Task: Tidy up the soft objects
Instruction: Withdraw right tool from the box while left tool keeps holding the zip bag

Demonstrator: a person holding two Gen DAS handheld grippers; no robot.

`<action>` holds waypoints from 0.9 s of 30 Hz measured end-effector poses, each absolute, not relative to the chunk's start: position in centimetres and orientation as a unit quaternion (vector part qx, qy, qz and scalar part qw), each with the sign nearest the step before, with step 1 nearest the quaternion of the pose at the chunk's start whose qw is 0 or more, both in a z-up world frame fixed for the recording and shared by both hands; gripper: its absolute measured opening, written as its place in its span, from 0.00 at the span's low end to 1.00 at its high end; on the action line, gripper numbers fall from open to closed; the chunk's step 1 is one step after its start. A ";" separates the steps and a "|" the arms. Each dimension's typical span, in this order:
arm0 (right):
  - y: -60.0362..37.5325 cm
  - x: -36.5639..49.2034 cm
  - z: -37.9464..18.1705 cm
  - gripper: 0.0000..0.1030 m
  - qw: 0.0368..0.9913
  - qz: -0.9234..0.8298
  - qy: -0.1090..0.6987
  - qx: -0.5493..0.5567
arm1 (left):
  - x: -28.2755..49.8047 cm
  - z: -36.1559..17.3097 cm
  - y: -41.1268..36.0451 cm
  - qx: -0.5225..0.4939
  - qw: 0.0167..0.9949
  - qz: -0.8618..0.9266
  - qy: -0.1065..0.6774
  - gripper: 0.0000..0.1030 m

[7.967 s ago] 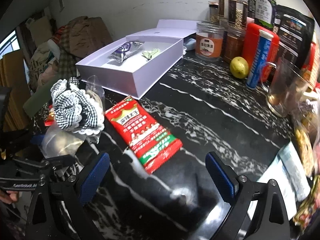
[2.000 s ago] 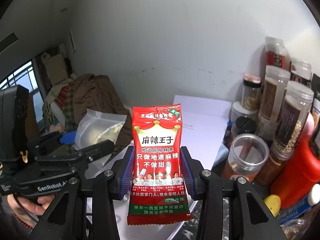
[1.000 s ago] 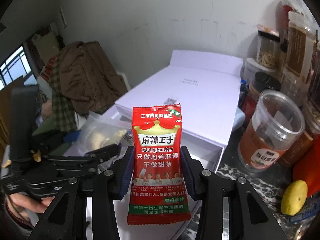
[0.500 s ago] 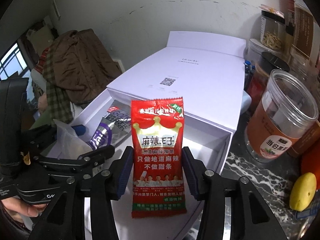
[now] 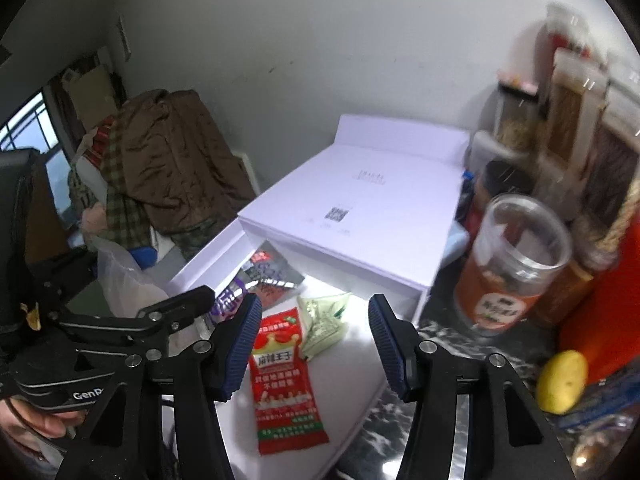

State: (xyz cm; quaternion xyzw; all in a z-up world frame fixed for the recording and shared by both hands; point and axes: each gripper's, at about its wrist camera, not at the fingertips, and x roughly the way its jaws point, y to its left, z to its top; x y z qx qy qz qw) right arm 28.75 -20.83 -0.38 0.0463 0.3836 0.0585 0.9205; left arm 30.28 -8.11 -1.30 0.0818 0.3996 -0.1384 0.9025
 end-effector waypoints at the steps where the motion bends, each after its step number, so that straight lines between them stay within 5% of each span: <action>1: -20.9 28.3 0.2 0.54 0.923 0.057 0.379 0.044 | 29.9 -0.7 -8.3 0.083 0.905 -0.140 0.394 0.72; 27: -19.5 14.7 12.7 0.59 0.968 0.041 0.248 -0.006 | 16.3 11.9 -7.1 0.057 0.950 -0.152 0.267 0.73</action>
